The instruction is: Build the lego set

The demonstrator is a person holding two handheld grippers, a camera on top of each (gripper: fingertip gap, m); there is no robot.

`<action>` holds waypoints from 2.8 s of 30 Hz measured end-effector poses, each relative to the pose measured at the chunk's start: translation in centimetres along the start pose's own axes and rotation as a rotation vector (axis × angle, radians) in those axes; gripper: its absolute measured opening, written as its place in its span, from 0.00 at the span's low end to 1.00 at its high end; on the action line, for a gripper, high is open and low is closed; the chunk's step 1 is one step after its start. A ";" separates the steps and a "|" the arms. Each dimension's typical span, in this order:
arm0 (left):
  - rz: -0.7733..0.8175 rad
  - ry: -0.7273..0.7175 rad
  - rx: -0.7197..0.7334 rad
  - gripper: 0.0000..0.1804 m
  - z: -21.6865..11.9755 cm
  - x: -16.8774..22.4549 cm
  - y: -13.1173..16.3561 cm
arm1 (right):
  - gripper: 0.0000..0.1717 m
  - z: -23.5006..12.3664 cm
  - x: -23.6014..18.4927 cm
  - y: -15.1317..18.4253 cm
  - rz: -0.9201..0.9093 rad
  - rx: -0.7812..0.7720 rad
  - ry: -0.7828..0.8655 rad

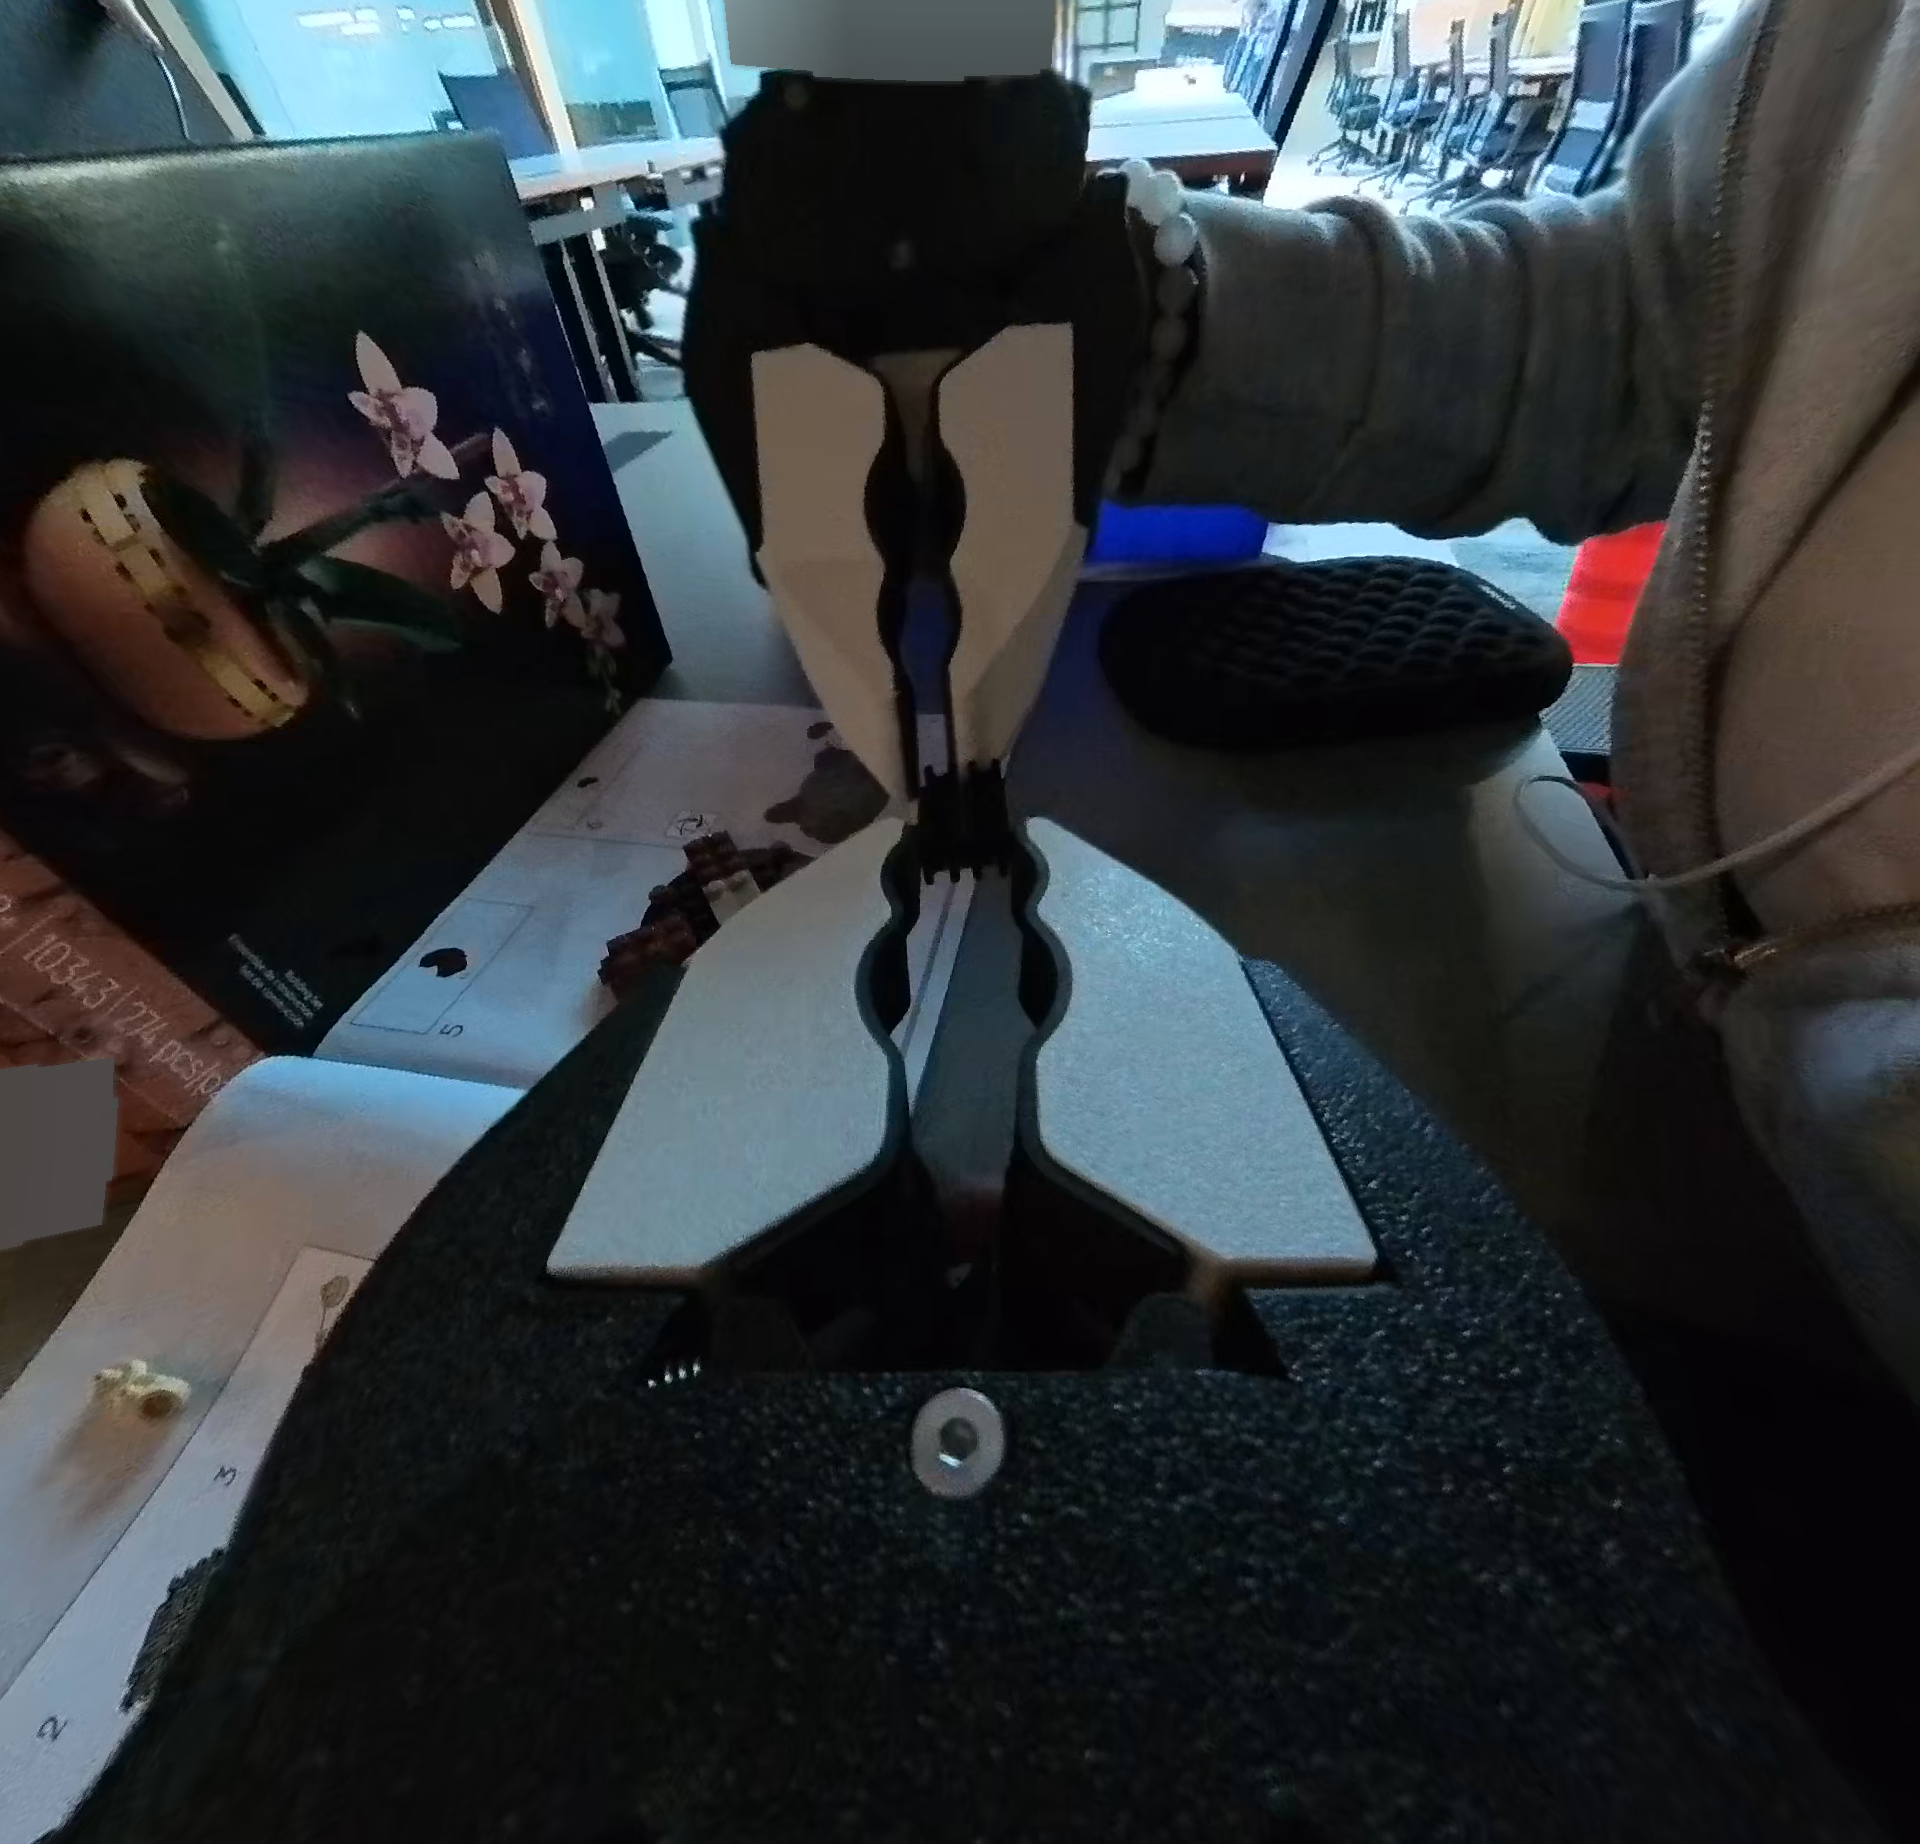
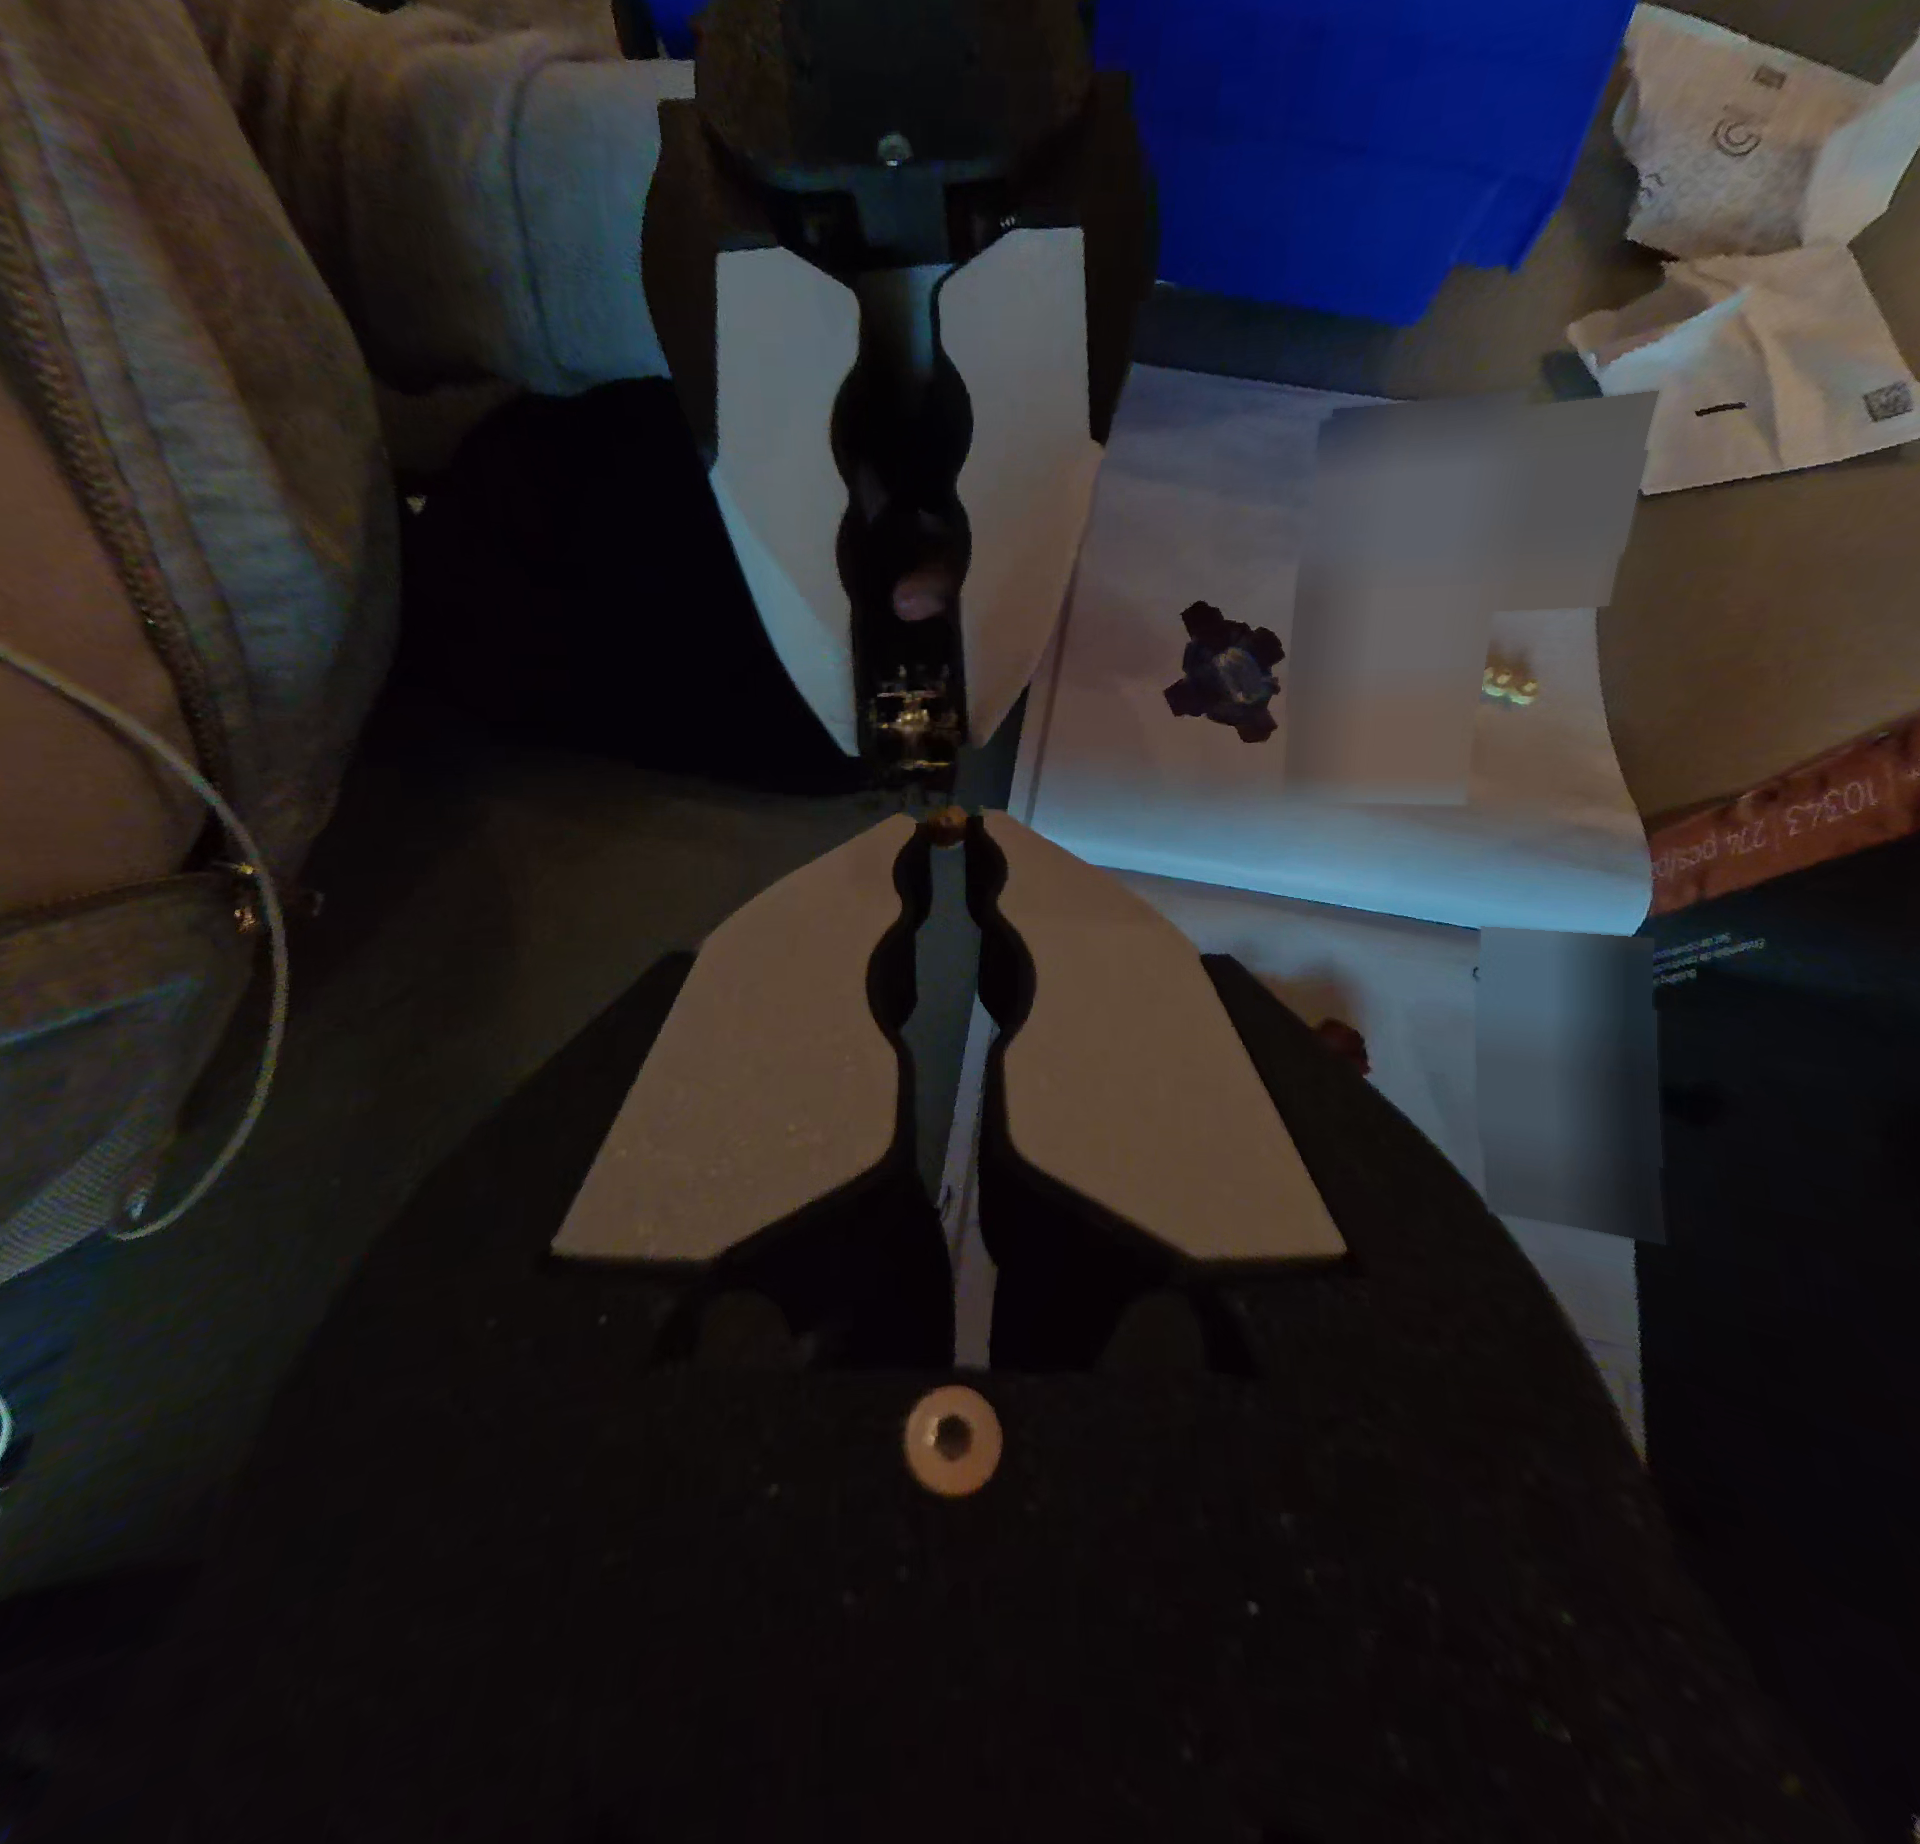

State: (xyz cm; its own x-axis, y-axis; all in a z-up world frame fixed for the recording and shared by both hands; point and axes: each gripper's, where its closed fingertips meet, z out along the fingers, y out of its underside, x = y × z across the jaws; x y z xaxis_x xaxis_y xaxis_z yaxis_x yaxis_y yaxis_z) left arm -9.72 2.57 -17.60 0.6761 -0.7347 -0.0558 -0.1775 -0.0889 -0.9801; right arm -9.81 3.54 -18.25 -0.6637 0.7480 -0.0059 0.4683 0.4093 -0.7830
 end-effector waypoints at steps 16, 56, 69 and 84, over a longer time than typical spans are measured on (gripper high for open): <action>0.051 0.094 -0.129 0.09 1.4 -0.9 1.4 | 0.02 -0.3 0.7 1.6 0.006 0.059 0.049; 0.102 0.138 -0.217 0.09 2.8 -0.9 4.2 | 0.02 1.0 0.8 4.1 -0.004 0.050 0.017; 0.195 0.154 -0.438 0.09 3.5 -2.1 7.7 | 0.02 3.5 2.0 7.6 -0.016 -0.050 0.062; 0.158 0.179 -0.504 0.09 3.7 -2.0 8.5 | 0.05 3.4 2.0 7.9 -0.027 -0.091 0.103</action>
State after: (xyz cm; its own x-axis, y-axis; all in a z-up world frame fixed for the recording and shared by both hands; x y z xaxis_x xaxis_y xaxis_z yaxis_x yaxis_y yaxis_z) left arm -9.93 5.81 -26.58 0.4888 -0.8643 -0.1185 -0.6166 -0.2462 -0.7478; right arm -9.44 6.45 -26.56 -0.6159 0.7835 0.0819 0.5051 0.4725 -0.7222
